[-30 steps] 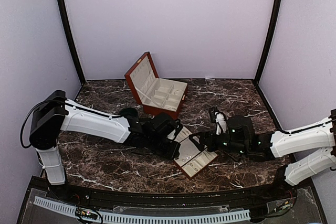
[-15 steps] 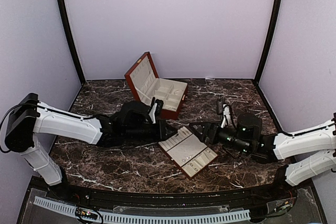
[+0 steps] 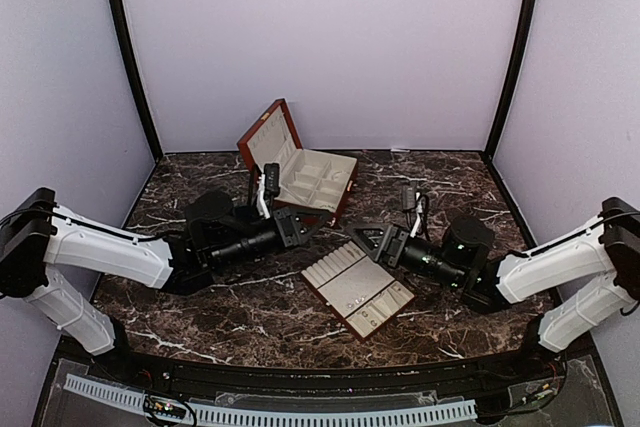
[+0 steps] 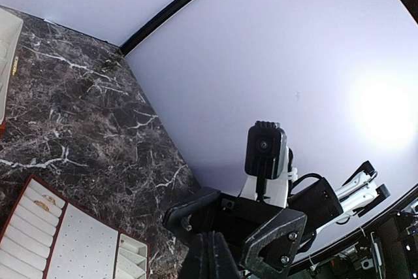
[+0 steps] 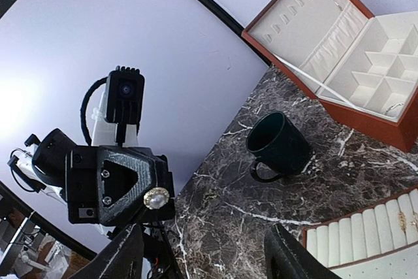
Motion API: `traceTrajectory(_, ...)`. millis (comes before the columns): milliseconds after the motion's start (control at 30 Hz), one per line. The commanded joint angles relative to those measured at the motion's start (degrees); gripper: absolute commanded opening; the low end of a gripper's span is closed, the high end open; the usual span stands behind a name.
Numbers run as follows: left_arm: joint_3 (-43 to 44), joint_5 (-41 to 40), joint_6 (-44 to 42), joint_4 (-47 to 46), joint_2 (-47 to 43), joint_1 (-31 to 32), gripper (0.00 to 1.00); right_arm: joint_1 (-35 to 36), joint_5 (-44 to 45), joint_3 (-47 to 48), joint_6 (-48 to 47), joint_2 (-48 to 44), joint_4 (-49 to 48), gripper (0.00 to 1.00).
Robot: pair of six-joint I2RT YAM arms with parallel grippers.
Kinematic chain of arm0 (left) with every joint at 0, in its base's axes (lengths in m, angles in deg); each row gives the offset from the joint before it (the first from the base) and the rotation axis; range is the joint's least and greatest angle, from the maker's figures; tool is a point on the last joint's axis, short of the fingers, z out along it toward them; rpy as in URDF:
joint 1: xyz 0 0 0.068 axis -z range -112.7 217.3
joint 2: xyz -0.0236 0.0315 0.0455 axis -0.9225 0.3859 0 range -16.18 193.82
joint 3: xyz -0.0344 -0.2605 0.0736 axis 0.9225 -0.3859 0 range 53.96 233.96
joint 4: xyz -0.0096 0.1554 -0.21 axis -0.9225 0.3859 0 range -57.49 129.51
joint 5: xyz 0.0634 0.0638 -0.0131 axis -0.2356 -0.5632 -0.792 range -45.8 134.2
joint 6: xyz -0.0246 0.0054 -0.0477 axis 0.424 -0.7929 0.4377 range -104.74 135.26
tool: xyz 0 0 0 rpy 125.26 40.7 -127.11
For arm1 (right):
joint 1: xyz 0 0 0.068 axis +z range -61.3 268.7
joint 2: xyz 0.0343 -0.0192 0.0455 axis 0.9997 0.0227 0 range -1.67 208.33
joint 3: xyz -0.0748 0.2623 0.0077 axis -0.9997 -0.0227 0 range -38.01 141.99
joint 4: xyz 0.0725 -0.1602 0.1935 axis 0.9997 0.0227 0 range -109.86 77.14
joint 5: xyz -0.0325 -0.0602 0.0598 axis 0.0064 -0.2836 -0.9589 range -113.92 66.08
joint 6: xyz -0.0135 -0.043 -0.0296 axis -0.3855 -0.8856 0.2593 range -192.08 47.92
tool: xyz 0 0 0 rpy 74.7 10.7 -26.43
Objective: Organize the mixed jewelry
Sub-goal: Pass from the left arm to the right
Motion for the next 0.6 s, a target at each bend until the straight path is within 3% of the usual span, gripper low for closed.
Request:
traceTrajectory(0, -1.4, 0.0, 0.3, -7.0, -1.7, -0.2, 0.0, 0.8, -3.3, 3.2, 1.3, 1.7, -7.2, 0.62)
traceTrajectory(567, -2.9, 0.9, 0.0, -10.1, -2.5, -0.1, 0.0, 0.9, -8.1, 8.5, 1.7, 8.0, -10.6, 0.47)
